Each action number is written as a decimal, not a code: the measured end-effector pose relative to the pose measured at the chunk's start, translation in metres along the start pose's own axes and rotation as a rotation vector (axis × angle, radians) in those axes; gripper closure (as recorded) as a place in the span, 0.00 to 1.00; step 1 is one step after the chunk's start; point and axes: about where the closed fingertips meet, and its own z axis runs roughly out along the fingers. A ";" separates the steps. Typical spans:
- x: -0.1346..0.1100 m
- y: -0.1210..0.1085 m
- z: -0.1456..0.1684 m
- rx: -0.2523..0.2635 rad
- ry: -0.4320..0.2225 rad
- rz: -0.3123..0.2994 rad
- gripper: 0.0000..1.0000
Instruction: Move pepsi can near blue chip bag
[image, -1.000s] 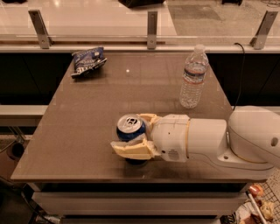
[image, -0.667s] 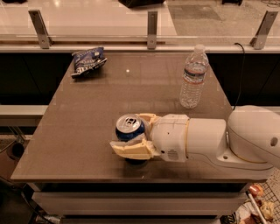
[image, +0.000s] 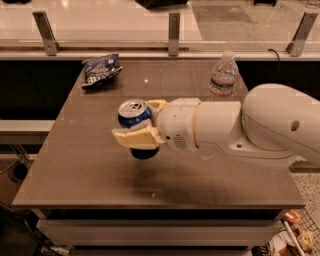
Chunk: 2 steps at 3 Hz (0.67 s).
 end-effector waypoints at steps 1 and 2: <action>-0.019 -0.017 0.014 0.067 -0.025 0.017 1.00; -0.028 -0.040 0.024 0.142 -0.042 0.040 1.00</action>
Offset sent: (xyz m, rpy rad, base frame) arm 0.1112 0.0030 0.0221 0.0817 -0.0174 -0.3216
